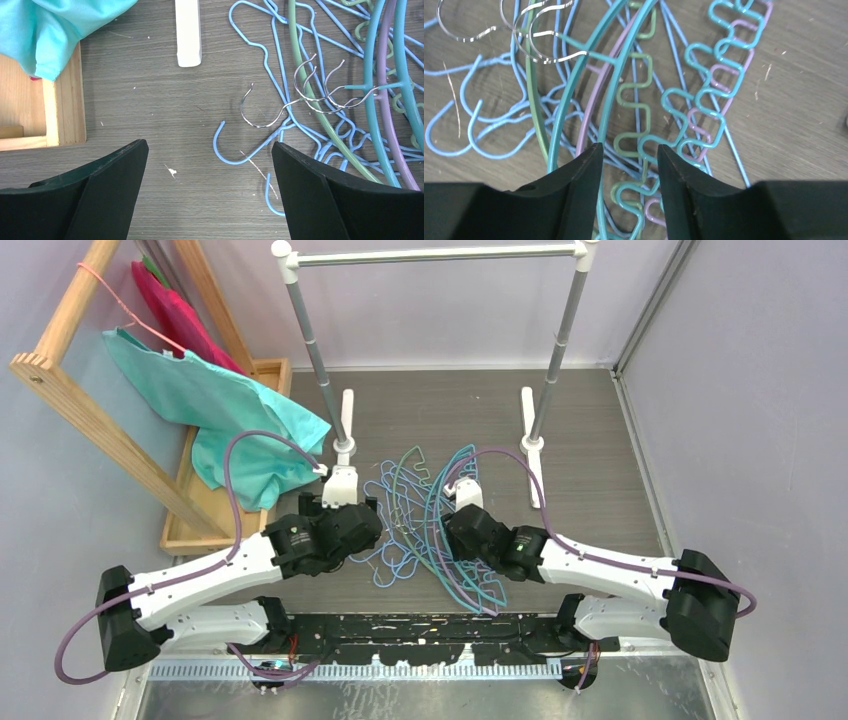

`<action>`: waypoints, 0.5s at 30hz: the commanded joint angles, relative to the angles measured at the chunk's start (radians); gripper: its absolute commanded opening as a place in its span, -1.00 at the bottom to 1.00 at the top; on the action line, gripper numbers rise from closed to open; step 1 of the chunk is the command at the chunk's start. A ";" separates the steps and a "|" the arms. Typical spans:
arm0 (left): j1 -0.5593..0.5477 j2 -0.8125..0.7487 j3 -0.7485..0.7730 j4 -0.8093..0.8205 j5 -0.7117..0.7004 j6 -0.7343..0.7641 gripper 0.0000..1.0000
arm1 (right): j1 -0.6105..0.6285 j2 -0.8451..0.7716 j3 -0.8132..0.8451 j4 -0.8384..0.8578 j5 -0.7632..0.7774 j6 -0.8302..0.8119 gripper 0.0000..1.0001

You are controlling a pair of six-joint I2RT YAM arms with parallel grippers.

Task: Organize the hangers

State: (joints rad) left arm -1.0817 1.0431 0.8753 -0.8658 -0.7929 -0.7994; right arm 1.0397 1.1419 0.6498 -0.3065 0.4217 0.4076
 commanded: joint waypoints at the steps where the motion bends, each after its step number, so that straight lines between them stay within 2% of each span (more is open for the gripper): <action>1: -0.003 0.001 -0.014 0.001 -0.025 -0.035 0.96 | -0.001 -0.032 0.001 0.020 -0.108 0.032 -0.08; 15: -0.003 0.024 -0.034 0.010 -0.016 -0.056 0.96 | 0.004 0.044 -0.036 0.056 -0.172 0.041 -0.09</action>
State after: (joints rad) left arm -1.0817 1.0657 0.8433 -0.8661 -0.7879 -0.8276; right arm 1.0397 1.1534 0.6273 -0.3016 0.2661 0.4248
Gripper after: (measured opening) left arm 0.979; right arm 0.456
